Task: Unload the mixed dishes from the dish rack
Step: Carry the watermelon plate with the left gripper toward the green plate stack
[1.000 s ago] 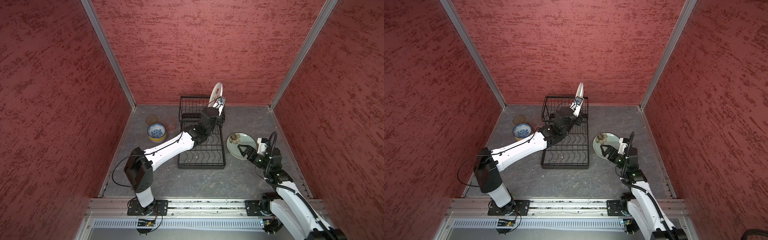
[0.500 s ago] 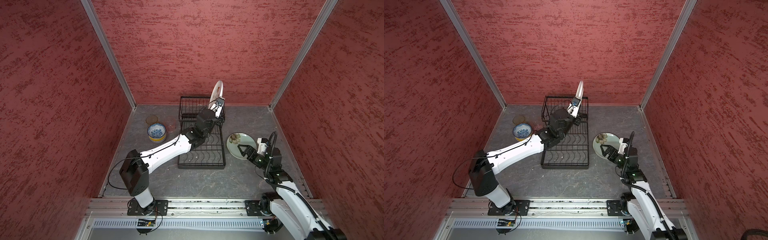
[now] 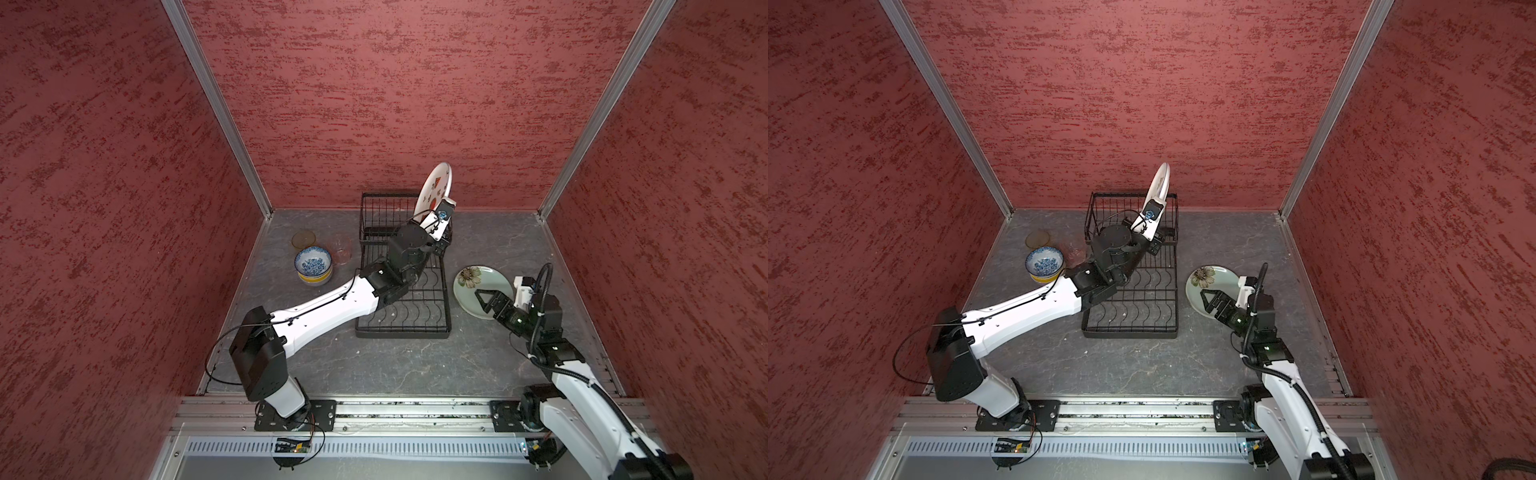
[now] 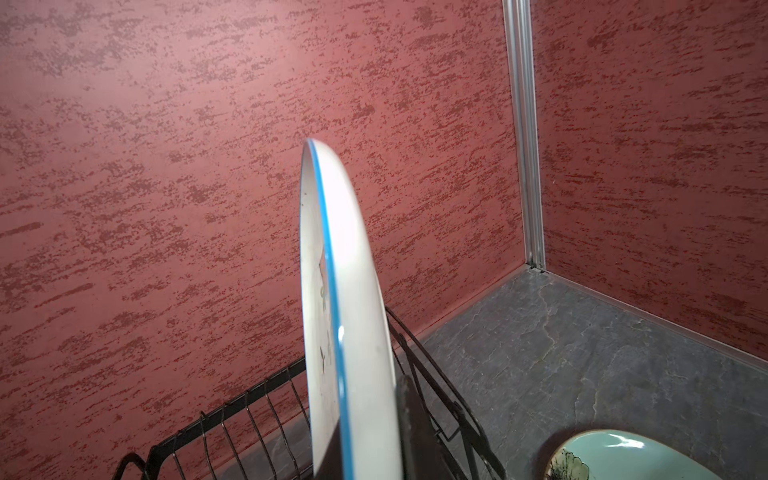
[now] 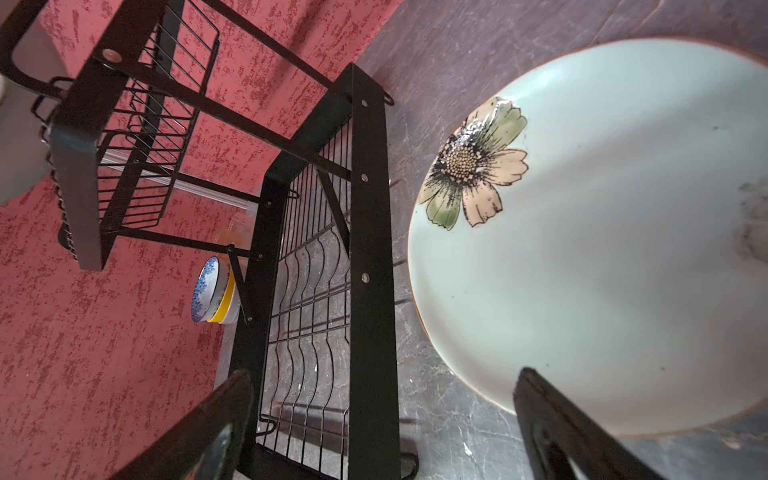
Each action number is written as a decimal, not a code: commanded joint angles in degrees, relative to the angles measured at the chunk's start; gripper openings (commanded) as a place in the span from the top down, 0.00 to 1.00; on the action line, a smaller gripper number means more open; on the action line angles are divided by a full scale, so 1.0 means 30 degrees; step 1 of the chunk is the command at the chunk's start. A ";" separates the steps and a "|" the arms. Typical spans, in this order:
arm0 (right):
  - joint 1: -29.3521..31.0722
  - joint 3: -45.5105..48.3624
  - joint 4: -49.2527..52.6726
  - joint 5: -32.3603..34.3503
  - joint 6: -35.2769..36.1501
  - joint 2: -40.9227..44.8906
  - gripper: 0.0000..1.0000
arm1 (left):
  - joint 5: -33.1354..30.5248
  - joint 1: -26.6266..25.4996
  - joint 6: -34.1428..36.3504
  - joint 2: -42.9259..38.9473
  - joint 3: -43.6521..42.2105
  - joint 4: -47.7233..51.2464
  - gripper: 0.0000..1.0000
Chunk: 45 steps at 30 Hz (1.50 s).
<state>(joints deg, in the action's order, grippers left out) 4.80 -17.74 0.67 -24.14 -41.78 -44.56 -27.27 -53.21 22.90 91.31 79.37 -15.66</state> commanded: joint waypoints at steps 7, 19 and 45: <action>0.0076 -0.0994 0.0143 0.0078 0.0184 -0.0629 0.01 | -0.0213 -0.0984 0.1199 -0.2226 -0.0369 -0.3444 1.00; 0.0096 -0.2078 0.1900 0.0897 0.0127 -0.0383 0.01 | -0.1265 -0.3592 0.1312 -0.4674 -0.3698 -0.4872 1.00; 0.0095 -0.2156 0.2073 0.1690 -0.1761 0.0455 0.01 | -0.3585 -0.6041 -0.0342 -0.6270 -0.9880 -0.1894 1.00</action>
<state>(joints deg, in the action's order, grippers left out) 4.80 -22.46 8.80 -20.47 -45.28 -44.99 -37.45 -70.70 22.87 71.88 48.69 -17.63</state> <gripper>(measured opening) 0.989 0.129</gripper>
